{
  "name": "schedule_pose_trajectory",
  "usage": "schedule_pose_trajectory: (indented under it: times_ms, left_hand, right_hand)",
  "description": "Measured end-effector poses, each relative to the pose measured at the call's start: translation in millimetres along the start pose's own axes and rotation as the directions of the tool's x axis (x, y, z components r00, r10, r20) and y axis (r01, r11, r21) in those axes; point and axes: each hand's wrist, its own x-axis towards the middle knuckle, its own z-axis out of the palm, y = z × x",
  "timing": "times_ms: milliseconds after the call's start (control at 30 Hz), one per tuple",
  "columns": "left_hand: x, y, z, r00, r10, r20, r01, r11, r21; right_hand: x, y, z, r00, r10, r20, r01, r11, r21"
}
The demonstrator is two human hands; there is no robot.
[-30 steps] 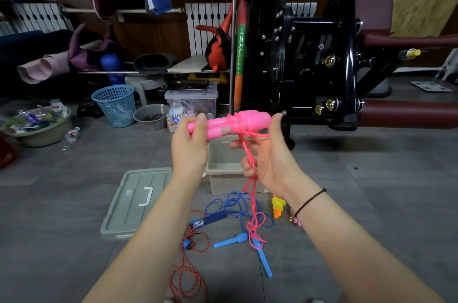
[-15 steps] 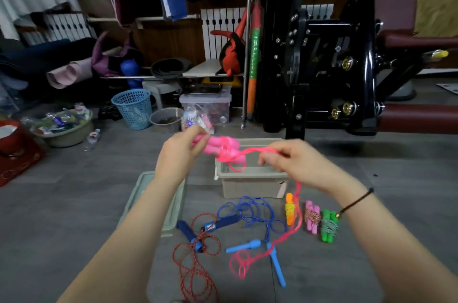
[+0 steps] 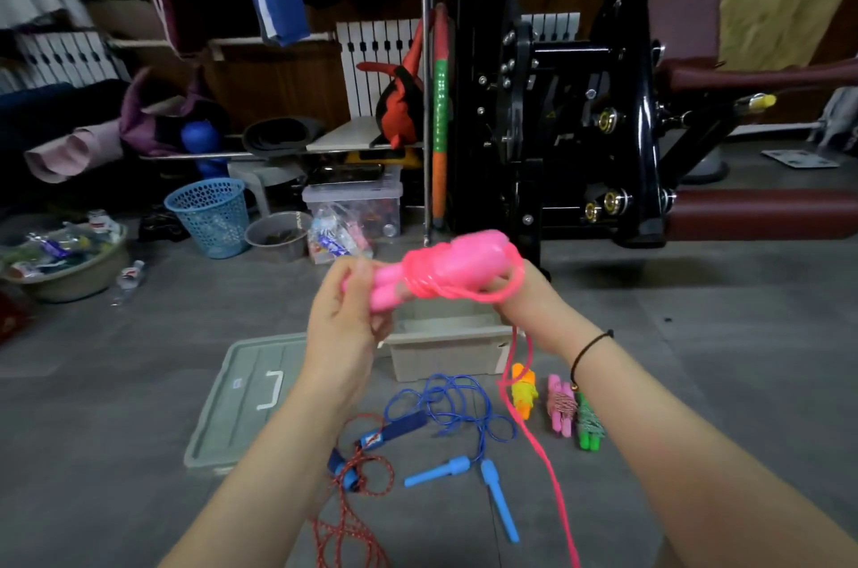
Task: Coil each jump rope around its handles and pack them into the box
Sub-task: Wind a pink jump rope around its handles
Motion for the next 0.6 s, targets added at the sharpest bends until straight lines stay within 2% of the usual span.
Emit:
schedule_pose_trajectory:
  times_ms: [100, 167, 233, 300, 333, 367, 433, 500, 600]
  left_hand:
    - [17.7, -0.6, -9.8, 0.962, -0.06, -0.267, 0.027, 0.992, -0.127]
    - [31.8, -4.5, -24.5, 0.898, -0.043, -0.438, 0.009, 0.997, -0.081]
    - [43.9, -9.0, -45.3, 0.804, 0.075, -0.59, -0.013, 0.994, 0.108]
    - [50.0, -13.7, -64.9, 0.736, 0.226, -0.639, 0.058, 0.918, 0.392]
    - [49.9, -14.5, -70.9, 0.743, 0.289, -0.604, 0.095, 0.848, 0.522]
    - [48.5, -15.0, -75.3, 0.783, 0.335, -0.525, 0.095, 0.769, 0.632]
    - [45.7, -19.9, -79.8, 0.896, 0.351, -0.272, 0.003, 0.608, 0.794]
    - [41.5, -28.5, -78.3, 0.959, 0.285, 0.008, -0.144, 0.46, 0.876]
    - [32.5, -38.0, -64.1, 0.903, 0.251, 0.347, -0.413, 0.292, 0.863]
  right_hand:
    - [-2.6, -1.6, 19.9, 0.989, -0.012, 0.149, 0.012, 1.0, -0.002]
    - [-9.4, -4.1, 28.3, 0.956, 0.041, 0.291, -0.043, 0.999, 0.001]
    - [-16.1, -7.5, 30.0, 0.911, 0.066, 0.407, -0.049, 0.997, -0.051]
    - [-23.8, -16.2, 26.4, 0.87, 0.066, 0.488, -0.022, 0.995, -0.096]
    - [-28.2, -21.9, 23.5, 0.851, 0.056, 0.523, -0.008, 0.996, -0.093]
    - [-32.4, -27.9, 20.0, 0.833, 0.04, 0.552, 0.003, 0.997, -0.077]
    - [-42.4, -42.2, 9.0, 0.829, 0.004, 0.559, 0.059, 0.994, -0.095]
    - [-50.4, -58.4, -5.5, 0.868, -0.068, 0.492, 0.183, 0.965, -0.19]
    - [-42.9, -85.0, -21.5, 0.913, -0.248, 0.324, 0.35, 0.885, -0.308]
